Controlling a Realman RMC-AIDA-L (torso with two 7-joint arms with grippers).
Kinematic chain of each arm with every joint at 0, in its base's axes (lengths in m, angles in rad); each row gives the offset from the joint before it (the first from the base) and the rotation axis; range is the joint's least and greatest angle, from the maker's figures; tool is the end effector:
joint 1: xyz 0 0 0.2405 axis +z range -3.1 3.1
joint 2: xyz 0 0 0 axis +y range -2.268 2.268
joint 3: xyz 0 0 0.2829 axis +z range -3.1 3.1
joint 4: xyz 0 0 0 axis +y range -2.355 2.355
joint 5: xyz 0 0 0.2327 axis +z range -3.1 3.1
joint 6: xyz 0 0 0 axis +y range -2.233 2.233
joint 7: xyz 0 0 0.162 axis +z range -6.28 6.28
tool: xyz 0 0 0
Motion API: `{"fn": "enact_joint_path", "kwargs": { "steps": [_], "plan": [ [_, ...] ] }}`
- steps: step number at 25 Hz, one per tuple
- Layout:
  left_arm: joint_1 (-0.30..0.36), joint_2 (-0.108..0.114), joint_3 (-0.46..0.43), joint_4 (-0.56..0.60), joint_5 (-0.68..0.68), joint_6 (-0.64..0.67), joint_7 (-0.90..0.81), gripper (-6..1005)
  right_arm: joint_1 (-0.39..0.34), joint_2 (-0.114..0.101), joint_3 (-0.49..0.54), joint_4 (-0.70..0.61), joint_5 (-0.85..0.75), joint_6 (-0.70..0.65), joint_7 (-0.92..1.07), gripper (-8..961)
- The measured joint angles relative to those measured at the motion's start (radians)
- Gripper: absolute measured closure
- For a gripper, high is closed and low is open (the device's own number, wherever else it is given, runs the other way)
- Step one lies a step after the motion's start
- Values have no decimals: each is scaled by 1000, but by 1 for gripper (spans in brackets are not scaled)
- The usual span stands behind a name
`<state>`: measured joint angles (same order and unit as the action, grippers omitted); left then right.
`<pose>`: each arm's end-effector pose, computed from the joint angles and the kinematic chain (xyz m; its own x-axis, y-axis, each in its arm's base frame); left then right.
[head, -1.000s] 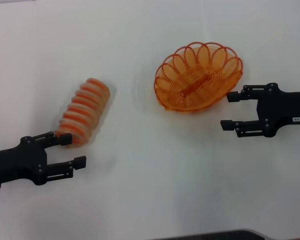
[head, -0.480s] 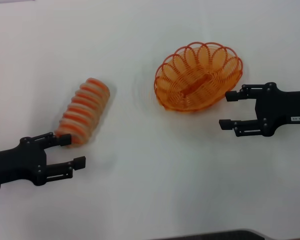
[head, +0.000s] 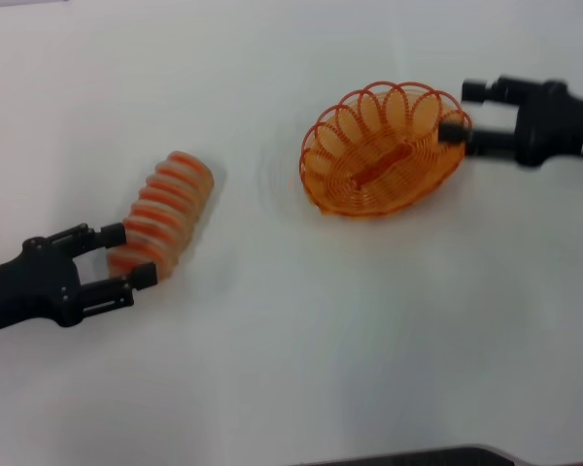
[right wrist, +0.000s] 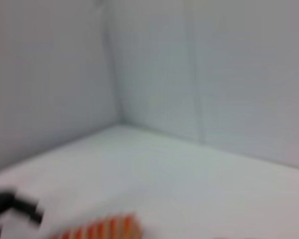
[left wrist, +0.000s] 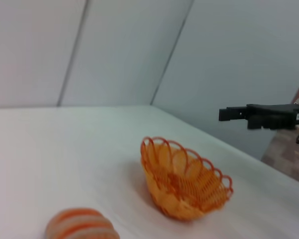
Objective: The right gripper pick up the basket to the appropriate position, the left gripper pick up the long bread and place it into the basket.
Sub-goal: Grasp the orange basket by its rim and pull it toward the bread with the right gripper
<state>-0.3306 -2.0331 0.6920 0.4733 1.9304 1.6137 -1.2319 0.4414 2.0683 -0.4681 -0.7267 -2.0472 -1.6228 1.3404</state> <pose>-0.3591 0.2818 -0.0374 0.6830 0.4558 0.5707 0.5967 -0.7989 -0.0760 0.3323 0.3456 0.0183 0.7501 -0.3249 -0.5760 -0.5463 -0.7953 -0.2628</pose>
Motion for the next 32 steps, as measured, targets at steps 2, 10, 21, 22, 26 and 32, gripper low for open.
{"fn": "enact_joint_path", "kwargs": {
  "steps": [2,10,21,22,26,32],
  "plan": [
    [-3,-7,-23,0,-1,2,0,189,13,-11,8,-1,28,25,100,177],
    [-8,-31,-104,1,-1,10,2,188,79,-64,3,-9,36,166,507,176],
    [-24,-53,-159,11,-2,-4,10,188,214,-114,-58,-12,-276,376,895,183],
    [-26,-53,-162,11,-2,-4,10,189,229,-113,-61,-12,-308,388,911,185],
    [-34,-53,-177,11,-2,-9,11,189,271,-105,-94,-12,-379,401,947,191],
    [-39,-58,-192,12,-2,-45,0,189,316,-89,-218,-10,-447,401,991,201]
  ]
}}
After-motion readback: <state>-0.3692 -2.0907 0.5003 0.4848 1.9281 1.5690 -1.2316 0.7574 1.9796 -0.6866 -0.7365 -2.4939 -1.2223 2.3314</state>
